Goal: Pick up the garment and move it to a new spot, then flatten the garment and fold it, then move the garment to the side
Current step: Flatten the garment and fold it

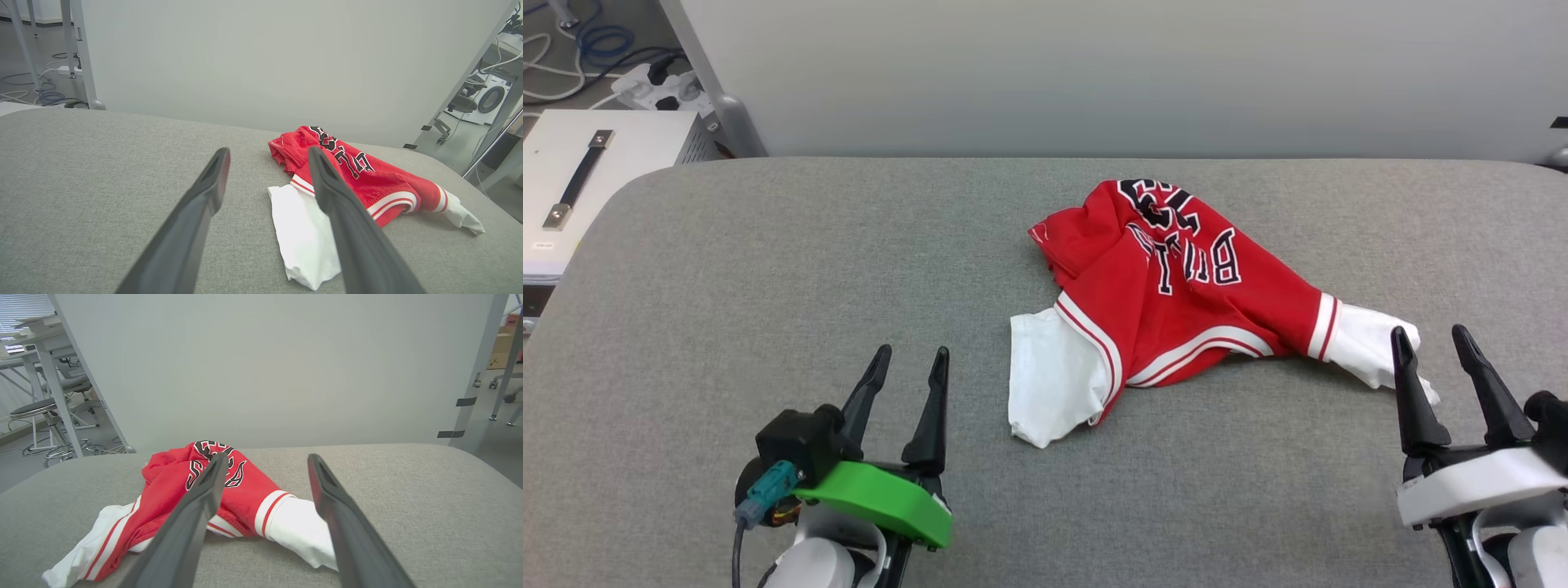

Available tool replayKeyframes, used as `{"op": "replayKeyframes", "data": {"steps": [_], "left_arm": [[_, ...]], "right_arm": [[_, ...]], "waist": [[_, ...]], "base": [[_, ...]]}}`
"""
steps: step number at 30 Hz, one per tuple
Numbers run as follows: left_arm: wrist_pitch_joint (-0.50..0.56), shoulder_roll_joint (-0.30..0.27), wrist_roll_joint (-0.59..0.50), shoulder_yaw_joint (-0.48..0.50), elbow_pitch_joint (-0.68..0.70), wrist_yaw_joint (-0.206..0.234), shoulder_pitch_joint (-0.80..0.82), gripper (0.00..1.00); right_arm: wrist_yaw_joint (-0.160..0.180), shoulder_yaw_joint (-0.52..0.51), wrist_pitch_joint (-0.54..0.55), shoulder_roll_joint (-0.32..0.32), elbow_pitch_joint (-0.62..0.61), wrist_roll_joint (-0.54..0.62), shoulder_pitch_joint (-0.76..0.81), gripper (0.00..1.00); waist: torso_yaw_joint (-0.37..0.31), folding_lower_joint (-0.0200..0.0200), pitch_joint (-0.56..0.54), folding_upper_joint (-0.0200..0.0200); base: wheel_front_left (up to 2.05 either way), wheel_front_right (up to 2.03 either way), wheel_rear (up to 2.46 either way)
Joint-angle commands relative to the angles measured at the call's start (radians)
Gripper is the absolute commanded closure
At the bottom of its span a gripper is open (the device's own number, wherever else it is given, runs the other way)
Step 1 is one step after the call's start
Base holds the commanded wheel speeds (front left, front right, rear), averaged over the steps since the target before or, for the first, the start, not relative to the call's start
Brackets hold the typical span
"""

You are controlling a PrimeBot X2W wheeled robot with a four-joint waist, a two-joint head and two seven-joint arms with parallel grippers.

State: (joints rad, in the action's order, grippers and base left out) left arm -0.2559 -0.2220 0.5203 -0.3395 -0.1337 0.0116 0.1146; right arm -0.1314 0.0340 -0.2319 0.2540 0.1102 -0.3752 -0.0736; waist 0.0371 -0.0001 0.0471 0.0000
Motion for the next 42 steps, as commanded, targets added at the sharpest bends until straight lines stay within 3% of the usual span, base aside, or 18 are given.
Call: {"op": "replayKeyframes", "data": {"steps": [1,8,12,15,20,25,31,42], "left_arm": [[-0.006,0.009,-0.028,0.009,0.0,-0.013,-0.025,0.0],[0.0,0.036,-0.075,0.016,-0.062,-0.056,-0.025,0.0],[0.109,0.033,-0.059,-0.005,-0.072,-0.063,0.029,0.0],[0.258,0.037,-0.034,-0.013,-0.045,-0.037,0.084,0.0],[0.596,0.024,-0.03,-0.063,0.01,0.043,0.15,0.0],[0.808,-0.008,-0.06,-0.111,0.009,0.086,0.195,0.0],[0.853,-0.024,-0.086,-0.112,-0.034,0.128,0.215,0.0],[0.851,-0.014,-0.078,-0.139,-0.142,0.105,0.227,0.0]], "right_arm": [[0.001,-0.016,0.003,-0.019,-0.03,0.013,0.021,0.0],[0.001,-0.052,0.05,-0.069,-0.134,0.06,0.073,0.0],[0.001,-0.066,0.078,-0.075,-0.177,0.073,0.076,0.0],[0.001,-0.073,0.102,-0.083,-0.213,0.084,0.08,0.0],[0.001,-0.076,0.135,-0.091,-0.257,0.094,0.078,0.0],[0.001,-0.055,0.148,-0.098,-0.279,0.091,0.065,0.0],[0.001,-0.044,0.143,-0.1,-0.277,0.073,0.049,0.0],[0.001,-0.037,0.138,-0.095,-0.269,0.071,0.03,0.0]], "waist": [[-0.003,0.0001,0.006,0.0],[-0.016,0.0001,0.031,0.0],[-0.026,0.0001,0.052,0.0],[-0.034,0.0001,0.07,0.0],[-0.057,0.0001,0.1,0.0],[-0.086,0.0001,0.132,0.0],[-0.113,0.0001,0.163,0.0],[-0.125,0.0001,0.196,0.0]], "base": [[0.0,0.0,0.0],[0.0,0.0,0.0],[0.0,0.0,0.0],[0.0,0.0,0.0],[0.0,0.0,0.0],[0.0,0.0,0.0],[0.0,0.0,0.0],[0.0,0.0,0.0]]}}
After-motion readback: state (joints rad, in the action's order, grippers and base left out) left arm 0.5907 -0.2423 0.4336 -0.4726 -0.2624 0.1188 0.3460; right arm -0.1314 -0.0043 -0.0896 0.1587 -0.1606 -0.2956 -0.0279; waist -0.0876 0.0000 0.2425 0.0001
